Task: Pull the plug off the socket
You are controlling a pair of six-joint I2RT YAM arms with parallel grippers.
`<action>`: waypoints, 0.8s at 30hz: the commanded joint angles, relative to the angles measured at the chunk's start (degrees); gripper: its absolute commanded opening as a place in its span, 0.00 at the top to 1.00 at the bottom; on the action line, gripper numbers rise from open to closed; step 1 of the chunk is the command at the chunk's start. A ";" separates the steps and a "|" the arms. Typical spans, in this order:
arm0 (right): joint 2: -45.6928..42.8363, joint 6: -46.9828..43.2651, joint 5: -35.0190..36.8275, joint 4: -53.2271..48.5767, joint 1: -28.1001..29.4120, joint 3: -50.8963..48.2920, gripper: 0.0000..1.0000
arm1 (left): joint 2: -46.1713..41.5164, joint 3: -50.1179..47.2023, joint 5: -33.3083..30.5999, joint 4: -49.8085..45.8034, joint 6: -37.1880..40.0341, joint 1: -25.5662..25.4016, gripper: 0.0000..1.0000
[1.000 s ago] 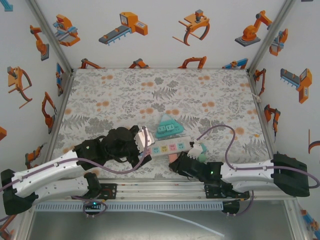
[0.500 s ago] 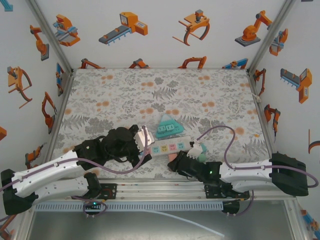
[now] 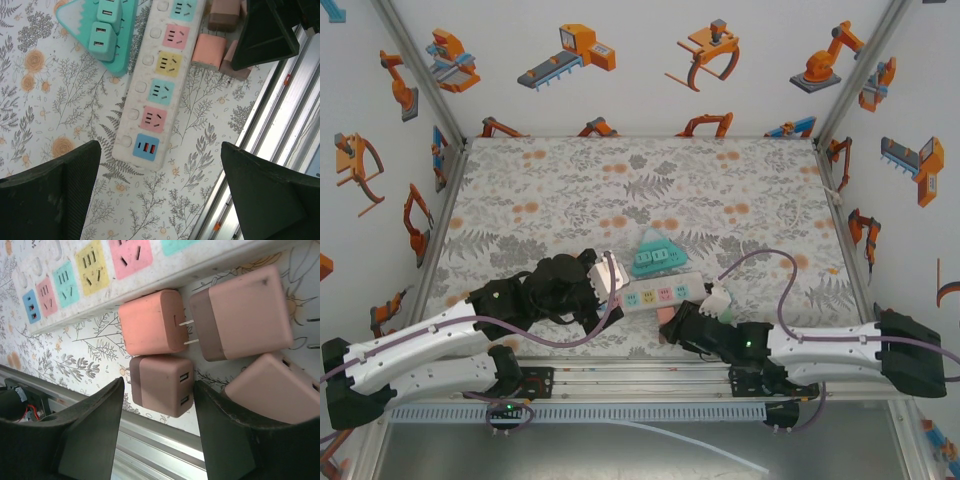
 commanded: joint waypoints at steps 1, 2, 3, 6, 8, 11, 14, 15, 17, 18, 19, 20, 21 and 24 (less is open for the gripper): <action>-3.65 -1.04 3.08 -5.83 0.22 2.38 0.45 | 0.36 -0.18 -0.63 1.03 0.17 -0.14 0.03; -5.00 -1.91 3.48 -6.82 0.24 2.80 0.45 | 0.43 -0.14 -0.74 1.13 0.17 -0.21 0.03; -6.18 -2.47 3.95 -8.01 0.17 3.24 0.45 | 0.42 -0.14 -0.74 1.22 0.07 -0.21 0.03; -10.68 -5.35 6.49 -11.65 0.17 4.75 0.45 | 0.54 -0.23 -1.29 1.72 -0.21 -0.21 0.03; -13.68 -9.16 8.77 -13.26 0.08 5.72 0.45 | 0.48 -0.40 -2.47 2.51 -0.66 -0.20 0.03; -16.92 -17.12 13.24 -15.91 -0.55 8.09 0.38 | 0.88 -0.62 -6.89 4.84 -3.76 -0.03 0.03; -19.35 -28.46 18.90 -16.28 -2.10 11.58 0.28 | 2.27 -0.58 -10.22 7.43 -7.81 1.02 0.03; -19.65 -33.31 20.40 -15.67 -3.03 12.69 0.26 | 2.80 -0.55 -10.95 8.10 -9.03 1.59 0.03; -19.36 -43.85 20.73 -13.30 -5.75 15.02 0.23 | 3.65 -0.66 -12.62 9.49 -11.69 3.19 0.03; -18.74 -49.24 19.66 -12.00 -7.70 16.17 0.21 | 3.96 -0.82 -12.59 10.35 -12.82 4.38 0.03; -17.97 -54.19 17.46 -10.41 -10.22 17.11 0.20 | 4.10 -1.06 -12.12 11.36 -14.32 5.54 0.03; -17.14 -58.42 14.77 -9.20 -12.68 17.91 0.19 | 4.31 -1.34 -11.93 12.42 -14.99 6.64 0.03; -16.02 -62.64 11.30 -7.79 -15.42 18.83 0.17 | 4.57 -1.53 -11.85 13.65 -15.47 7.59 0.03; -11.62 -73.72 0.20 -5.16 -22.90 22.42 0.12 | 6.03 -1.21 -13.18 16.54 -17.24 10.17 0.03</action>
